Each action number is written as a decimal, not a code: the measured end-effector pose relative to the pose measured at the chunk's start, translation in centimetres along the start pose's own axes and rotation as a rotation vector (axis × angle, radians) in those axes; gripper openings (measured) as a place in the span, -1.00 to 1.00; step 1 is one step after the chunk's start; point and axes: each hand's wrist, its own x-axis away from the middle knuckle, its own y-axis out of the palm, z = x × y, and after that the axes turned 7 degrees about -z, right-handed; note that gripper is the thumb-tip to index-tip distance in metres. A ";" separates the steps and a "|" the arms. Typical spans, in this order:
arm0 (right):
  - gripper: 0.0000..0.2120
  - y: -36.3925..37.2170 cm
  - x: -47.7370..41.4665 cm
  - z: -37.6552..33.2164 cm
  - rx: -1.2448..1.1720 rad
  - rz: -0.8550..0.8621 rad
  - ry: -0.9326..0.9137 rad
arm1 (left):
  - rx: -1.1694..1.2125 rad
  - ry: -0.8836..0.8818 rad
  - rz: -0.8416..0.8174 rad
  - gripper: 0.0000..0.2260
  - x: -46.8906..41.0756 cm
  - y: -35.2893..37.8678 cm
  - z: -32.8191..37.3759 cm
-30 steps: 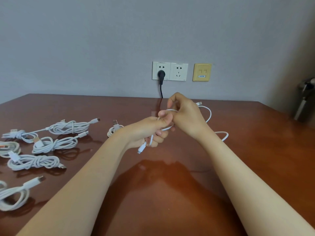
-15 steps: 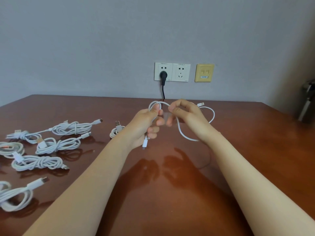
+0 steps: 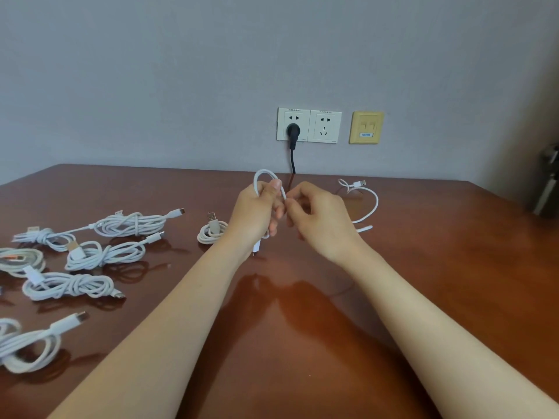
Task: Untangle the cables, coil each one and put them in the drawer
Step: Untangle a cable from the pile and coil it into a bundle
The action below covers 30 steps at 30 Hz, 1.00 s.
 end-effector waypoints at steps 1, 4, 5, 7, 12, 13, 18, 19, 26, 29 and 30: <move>-0.88 0.2 0.0 0.0 0.013 -0.004 0.001 | -0.019 0.011 0.012 -0.74 -0.1 0.0 -0.1; -0.87 0.3 0.0 -0.1 0.046 -0.004 0.025 | -0.059 0.035 0.001 -0.82 0.0 0.1 -0.1; -0.86 0.3 0.0 -0.1 0.043 -0.001 0.033 | -0.062 0.042 -0.015 -0.82 0.0 0.1 -0.2; -0.85 0.2 -0.2 -0.1 0.046 -0.004 0.052 | -0.081 0.056 -0.042 -0.77 0.1 0.2 -0.2; -0.84 0.4 0.0 -0.1 0.082 -0.036 0.069 | -0.274 0.056 -0.009 -0.70 0.0 0.4 -0.4; -0.86 0.5 0.1 -0.1 0.088 -0.036 0.061 | -0.244 0.029 -0.009 -0.71 -0.1 0.4 -0.5; -0.96 0.5 0.4 -0.4 0.063 -0.114 -0.039 | 0.466 -0.148 -0.133 -0.74 0.3 -0.2 0.6; -0.95 0.4 0.3 -0.3 0.070 -0.120 -0.055 | 0.626 -0.153 -0.167 -0.73 0.3 -0.4 0.9; -0.68 0.0 0.7 0.6 0.299 -0.231 -0.025 | 0.927 -0.114 -0.038 -0.71 -0.3 -1.2 1.2; -0.62 -0.2 0.6 0.4 0.353 -0.242 -0.047 | 0.917 -0.141 0.030 -0.70 -0.8 -1.7 1.1; -0.64 -0.4 0.6 0.3 0.333 -0.228 -0.063 | 0.894 -0.136 0.038 -0.70 -0.9 -1.9 1.2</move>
